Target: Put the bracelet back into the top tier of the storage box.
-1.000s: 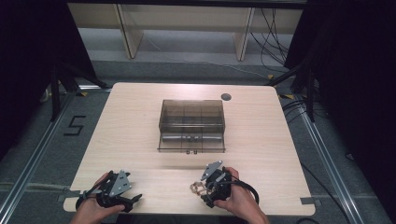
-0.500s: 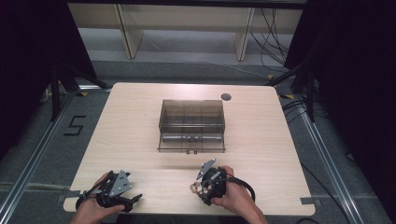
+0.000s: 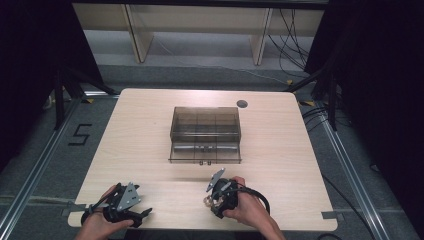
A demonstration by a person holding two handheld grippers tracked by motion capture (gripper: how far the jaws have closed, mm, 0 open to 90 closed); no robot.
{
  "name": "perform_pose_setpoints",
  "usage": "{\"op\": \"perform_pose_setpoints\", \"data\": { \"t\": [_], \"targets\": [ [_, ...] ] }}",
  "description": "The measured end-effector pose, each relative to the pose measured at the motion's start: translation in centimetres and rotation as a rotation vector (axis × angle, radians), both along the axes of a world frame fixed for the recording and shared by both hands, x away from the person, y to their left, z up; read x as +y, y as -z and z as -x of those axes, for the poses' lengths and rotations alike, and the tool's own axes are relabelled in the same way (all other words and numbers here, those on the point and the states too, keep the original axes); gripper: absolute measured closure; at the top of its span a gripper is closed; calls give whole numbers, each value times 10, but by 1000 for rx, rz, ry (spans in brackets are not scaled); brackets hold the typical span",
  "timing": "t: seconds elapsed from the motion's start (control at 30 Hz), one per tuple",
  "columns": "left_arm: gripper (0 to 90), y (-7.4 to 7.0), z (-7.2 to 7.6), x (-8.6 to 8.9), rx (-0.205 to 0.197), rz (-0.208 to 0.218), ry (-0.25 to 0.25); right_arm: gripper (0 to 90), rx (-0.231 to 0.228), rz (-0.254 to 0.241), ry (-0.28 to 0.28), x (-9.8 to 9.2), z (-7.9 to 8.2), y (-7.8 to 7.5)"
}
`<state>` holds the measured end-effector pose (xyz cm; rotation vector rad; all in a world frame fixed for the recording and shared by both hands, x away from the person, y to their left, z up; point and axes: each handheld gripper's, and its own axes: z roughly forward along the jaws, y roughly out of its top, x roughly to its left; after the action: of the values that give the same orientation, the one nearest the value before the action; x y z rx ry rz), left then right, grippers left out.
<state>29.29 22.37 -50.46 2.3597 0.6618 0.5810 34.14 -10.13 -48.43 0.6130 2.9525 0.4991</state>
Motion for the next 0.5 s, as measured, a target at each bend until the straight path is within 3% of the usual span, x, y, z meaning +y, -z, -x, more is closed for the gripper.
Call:
{"op": "perform_pose_setpoints", "data": {
  "t": [0.27, 0.5],
  "targets": [
    [158, 0, 0, 0, 13, -3, 6, 398, 21, 4, -12, 0, -3, 1],
    [158, 0, -1, 0, 18, 0, 9, 540, 39, 28, -21, 0, -4, -2]
  ]
}}
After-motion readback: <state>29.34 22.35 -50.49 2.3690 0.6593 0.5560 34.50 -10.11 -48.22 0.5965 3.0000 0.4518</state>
